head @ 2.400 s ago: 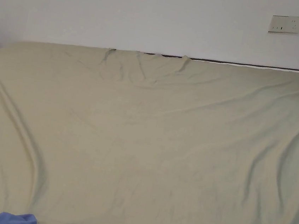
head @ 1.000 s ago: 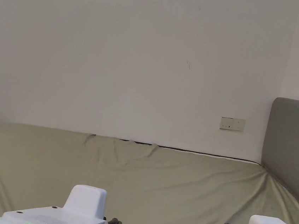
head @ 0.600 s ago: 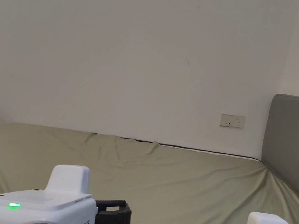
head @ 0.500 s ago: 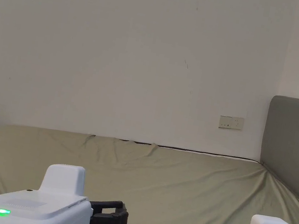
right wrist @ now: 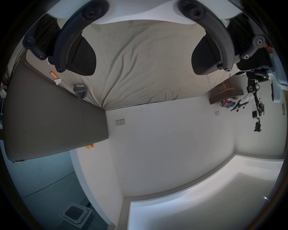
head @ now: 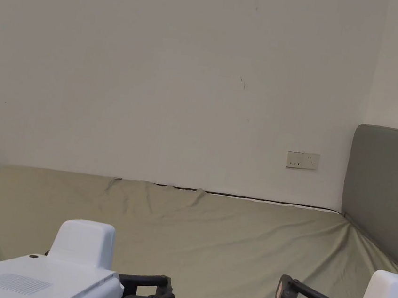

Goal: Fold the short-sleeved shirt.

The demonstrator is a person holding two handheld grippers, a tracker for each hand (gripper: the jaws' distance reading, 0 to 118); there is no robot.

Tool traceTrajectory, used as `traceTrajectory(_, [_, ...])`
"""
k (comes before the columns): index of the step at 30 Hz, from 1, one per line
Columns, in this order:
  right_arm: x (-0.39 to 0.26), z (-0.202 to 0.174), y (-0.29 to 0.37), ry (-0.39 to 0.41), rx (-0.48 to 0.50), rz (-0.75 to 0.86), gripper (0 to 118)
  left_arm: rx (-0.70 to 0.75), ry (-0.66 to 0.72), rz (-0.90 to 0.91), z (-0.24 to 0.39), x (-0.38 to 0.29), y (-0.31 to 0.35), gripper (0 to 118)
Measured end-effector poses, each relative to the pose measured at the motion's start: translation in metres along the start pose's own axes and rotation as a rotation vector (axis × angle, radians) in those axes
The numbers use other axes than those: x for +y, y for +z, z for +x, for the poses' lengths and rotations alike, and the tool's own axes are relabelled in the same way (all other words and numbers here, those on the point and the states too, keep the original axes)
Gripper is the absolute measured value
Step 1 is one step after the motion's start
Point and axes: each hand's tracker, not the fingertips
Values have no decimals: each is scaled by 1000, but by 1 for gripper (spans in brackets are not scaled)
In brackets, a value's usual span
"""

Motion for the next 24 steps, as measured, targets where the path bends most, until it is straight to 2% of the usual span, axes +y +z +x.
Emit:
traceTrajectory(3, [0,-2,-1,12,-78,-33,118,-19,13,-11,0,-1,-1,115])
traceTrajectory(8, [-3,2,-2,27,-85,-12,118,-4,24,-40,1,-4,-5,115])
traceTrajectory(14, [-2,6,-3,-4,-71,-18,118,-11,24,-46,1,-7,-6,115])
traceTrajectory(20, [-8,1,-3,46,-96,1,118,-23,11,-35,0,-11,-7,115])
traceTrajectory(24, [-15,-4,2,70,-101,37,118,-135,68,-31,-6,-16,-10,115])
